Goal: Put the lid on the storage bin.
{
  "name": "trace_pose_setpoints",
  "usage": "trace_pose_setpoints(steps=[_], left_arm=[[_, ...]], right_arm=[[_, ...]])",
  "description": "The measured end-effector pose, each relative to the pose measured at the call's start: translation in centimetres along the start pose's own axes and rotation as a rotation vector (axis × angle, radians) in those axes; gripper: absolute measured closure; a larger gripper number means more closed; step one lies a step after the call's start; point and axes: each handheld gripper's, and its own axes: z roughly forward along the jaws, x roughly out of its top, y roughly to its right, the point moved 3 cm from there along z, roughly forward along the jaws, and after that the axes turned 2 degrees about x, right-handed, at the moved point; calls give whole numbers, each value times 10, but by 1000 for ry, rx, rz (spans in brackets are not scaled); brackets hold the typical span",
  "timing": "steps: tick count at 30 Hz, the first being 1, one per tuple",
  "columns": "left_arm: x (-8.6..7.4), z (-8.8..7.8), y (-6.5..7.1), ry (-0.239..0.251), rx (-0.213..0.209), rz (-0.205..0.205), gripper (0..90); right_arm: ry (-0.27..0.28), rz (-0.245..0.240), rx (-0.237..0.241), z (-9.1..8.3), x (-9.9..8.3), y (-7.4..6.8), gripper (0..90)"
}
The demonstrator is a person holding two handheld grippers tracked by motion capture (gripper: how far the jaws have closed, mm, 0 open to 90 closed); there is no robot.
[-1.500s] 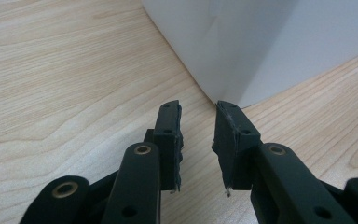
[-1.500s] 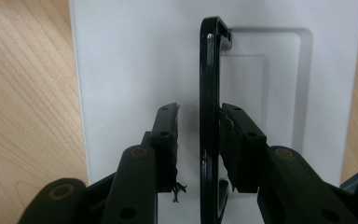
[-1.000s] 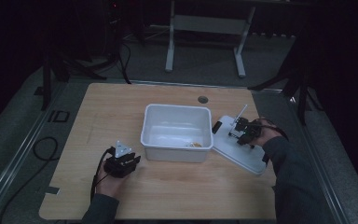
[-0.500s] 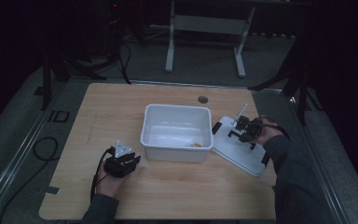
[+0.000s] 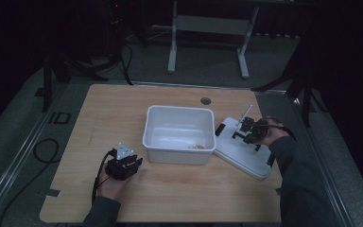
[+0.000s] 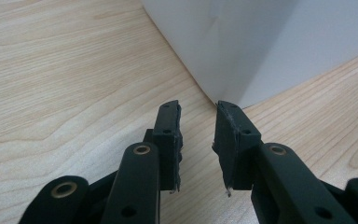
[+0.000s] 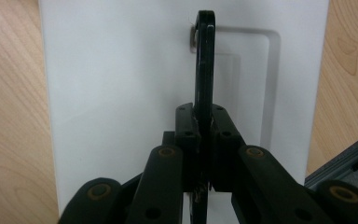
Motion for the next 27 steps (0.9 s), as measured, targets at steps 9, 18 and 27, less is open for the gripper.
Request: trace_pose_setpoints(steps=[9, 18, 27], left_arm=[[0, 0, 0, 0, 0, 0, 707], [0, 1, 0, 0, -1, -1, 707], [0, 0, 0, 0, 0, 0, 707]], right_arm=[[2, -7, -5, -7, -3, 2, 845], [2, -16, -2, -11, -4, 2, 845], [8, -28, -8, -17, -5, 1, 845]])
